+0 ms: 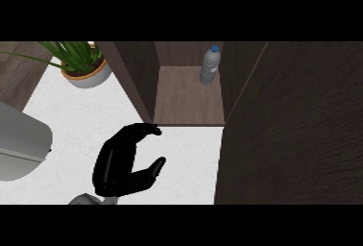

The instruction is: Pick up the bottled water, place it into the cabinet and close the cabinet

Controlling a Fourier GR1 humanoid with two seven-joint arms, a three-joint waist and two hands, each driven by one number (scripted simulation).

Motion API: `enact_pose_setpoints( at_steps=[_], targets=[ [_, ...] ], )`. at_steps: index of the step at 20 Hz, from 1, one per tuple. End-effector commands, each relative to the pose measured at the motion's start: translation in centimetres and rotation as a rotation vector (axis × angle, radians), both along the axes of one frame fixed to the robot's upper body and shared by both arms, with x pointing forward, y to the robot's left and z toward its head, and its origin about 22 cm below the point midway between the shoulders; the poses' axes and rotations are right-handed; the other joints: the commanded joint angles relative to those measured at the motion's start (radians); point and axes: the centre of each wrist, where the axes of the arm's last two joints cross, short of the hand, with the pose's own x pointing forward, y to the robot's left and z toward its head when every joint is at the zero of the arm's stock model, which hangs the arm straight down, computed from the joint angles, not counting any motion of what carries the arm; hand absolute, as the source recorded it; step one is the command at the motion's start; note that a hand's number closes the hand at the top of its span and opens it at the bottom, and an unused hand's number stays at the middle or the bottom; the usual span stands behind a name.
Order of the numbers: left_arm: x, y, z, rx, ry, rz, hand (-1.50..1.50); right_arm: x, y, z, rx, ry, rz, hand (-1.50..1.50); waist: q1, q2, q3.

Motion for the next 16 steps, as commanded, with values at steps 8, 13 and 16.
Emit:
enact_pose_setpoints(
  at_steps=[8,13,16],
  targets=[
    [-5.4,6.4,0.9,-0.083,0.040,0.092,-1.50,-0.9,2.7,4.5,-0.073,-0.068,0.267,1.50,0.003,-0.006,-0.003],
    [-6.3,9.5,2.0,-0.103,0.048,0.104,-1.50,-0.4,3.9,5.0,-0.063,-0.114,0.362,1.50,0.015,-0.010,-0.006],
    [-6.4,10.5,2.0,-0.095,0.042,0.114,-1.50,-0.1,4.2,5.3,-0.111,-0.123,0.386,1.50,0.027,-0.010,-0.012]
  ],
)
